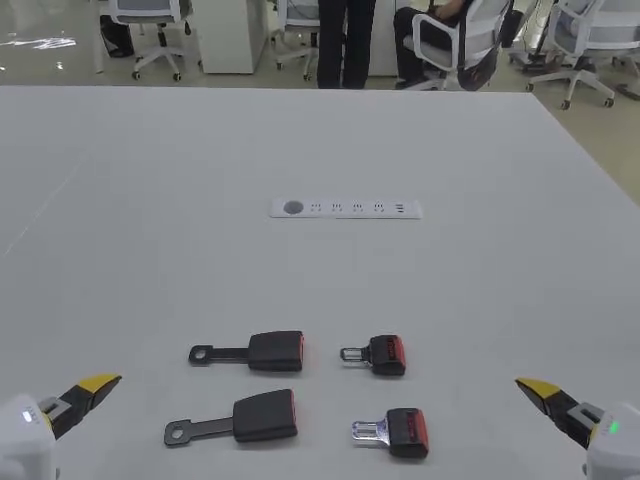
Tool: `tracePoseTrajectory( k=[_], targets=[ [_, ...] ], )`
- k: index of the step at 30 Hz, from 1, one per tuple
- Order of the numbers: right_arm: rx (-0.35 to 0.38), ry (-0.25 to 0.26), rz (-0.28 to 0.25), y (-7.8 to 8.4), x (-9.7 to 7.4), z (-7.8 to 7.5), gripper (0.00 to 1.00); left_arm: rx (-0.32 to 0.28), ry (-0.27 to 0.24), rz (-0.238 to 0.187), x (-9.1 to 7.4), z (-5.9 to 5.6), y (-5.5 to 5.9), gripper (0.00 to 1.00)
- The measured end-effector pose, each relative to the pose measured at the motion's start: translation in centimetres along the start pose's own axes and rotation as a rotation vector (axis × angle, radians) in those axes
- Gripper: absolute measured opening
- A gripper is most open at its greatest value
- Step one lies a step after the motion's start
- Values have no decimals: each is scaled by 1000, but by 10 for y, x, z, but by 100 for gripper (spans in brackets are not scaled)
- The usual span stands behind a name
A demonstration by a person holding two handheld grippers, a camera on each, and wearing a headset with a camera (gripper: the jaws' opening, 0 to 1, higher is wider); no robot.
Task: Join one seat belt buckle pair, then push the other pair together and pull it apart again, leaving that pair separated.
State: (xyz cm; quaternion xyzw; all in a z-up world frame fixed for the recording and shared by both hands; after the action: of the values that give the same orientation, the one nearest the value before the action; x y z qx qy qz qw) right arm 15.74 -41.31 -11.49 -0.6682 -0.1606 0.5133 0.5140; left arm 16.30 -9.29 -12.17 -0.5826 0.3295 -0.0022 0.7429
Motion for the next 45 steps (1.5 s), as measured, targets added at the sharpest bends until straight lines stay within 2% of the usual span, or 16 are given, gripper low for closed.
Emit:
tracePoseTrajectory(
  k=[8,16,21,28,34,45],
  targets=[
    [0,-13,11,-1,-2,0,100,-2,-2,0,2,6,2,99],
    [-22,-32,28,-5,-2,-3,99,-26,-12,-19,4,10,-14,99],
    [-42,-51,46,-6,-2,-6,98,-15,4,-14,6,8,-16,99],
    [-78,-72,67,-8,-3,-13,95,31,43,14,10,5,-13,98],
    [-95,-89,95,-9,-2,-17,93,67,72,33,17,0,-19,96],
    [-163,-150,146,-7,8,-19,81,154,132,72,31,-3,-21,87]
  ],
)
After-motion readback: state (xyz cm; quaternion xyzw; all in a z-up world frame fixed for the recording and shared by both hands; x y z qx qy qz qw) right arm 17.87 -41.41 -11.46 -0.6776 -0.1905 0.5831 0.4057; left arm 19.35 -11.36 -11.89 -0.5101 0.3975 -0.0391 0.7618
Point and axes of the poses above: the centre of the closed fingertips' face, and the gripper's own axes: x roughly forward along the fingers, z roughly to its left, y roughly out of its underside, the point moved 1 cm from there along -x, roughly backward along the fingers, and after that the axes turned 12 degrees about -y, right-handed, at the moved point
